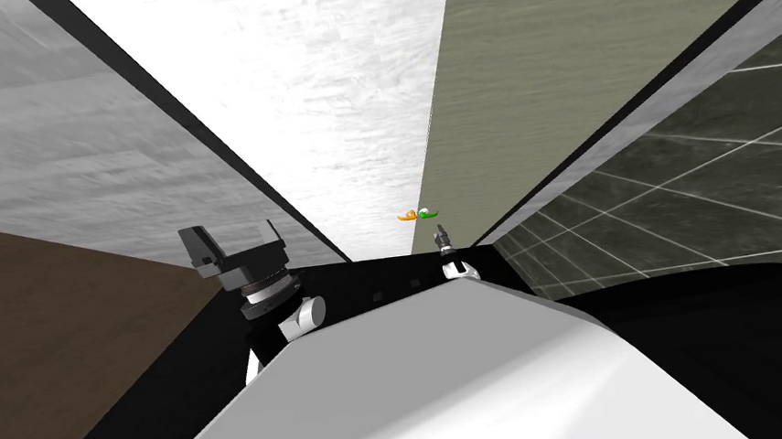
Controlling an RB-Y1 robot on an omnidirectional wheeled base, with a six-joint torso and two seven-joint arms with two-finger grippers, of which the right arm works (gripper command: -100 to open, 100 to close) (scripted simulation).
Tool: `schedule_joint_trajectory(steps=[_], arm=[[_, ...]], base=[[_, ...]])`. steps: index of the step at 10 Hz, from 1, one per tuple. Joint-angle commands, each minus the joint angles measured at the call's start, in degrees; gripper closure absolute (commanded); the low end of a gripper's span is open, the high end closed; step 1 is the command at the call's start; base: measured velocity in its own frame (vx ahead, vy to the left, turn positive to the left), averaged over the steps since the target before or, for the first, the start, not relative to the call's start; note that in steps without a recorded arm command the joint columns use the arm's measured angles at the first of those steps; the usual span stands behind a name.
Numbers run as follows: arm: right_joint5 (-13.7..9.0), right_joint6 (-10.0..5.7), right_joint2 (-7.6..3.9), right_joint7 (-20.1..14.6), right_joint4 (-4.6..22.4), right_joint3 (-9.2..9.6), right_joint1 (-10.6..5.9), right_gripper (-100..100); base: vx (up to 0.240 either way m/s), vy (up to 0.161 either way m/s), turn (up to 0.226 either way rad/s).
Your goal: Pull the door open
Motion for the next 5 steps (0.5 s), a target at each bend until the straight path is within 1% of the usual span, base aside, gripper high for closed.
schedule_joint_trajectory(steps=[1,3,4,5], arm=[[-0.8,-0.20,-1.62,-0.4,1.1,-1.59,1.34,-100],[-1.5,-0.43,-3.07,-0.8,2.2,-2.99,2.41,-100],[-2.2,-0.67,-4.29,-1.1,3.1,-4.16,3.25,-100],[-2.2,-0.67,-4.29,-1.1,3.1,-4.16,3.25,-100]], base=[[0.019,0.018,-0.049],[0.034,0.034,-0.029],[0.076,0.013,0.001],[0.069,0.007,-0.008]])
